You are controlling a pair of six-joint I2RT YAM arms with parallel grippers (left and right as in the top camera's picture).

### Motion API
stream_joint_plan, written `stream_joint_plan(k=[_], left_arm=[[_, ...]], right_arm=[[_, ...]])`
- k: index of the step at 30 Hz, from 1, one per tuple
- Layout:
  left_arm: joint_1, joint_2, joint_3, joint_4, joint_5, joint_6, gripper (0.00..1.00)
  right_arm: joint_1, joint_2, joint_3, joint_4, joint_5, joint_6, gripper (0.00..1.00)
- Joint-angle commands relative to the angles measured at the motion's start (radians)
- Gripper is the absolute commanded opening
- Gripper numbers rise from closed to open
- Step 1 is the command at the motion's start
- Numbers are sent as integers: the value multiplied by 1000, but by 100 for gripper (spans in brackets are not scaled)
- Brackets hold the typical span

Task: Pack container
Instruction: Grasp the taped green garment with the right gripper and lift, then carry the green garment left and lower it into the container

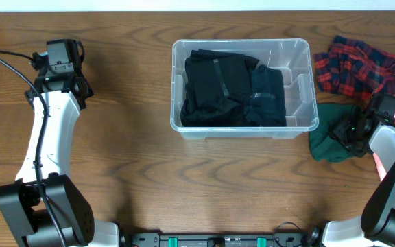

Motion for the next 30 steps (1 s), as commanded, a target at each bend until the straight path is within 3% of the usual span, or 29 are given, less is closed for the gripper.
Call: stream_joint_plan(k=[1,11,16,23,30], left_arm=[[4,-13,14,-3,-16,10,98],[4,-13,14,-3,-16,10,98],[4,-13,14,-3,-16,10,98],[4,-13,14,-3,-16,10,98],[4,-13,14,-3,-16,10,98]], right_arm=[[0,8,-28,-18,7,-24,42],[9,-124,129,-195,-68,-91,36],[75,-220,263,-246,-210,-180,32],[268,-263,428,-223,-235,-175,27],[442,-242,443,-35,-195,-121,26]])
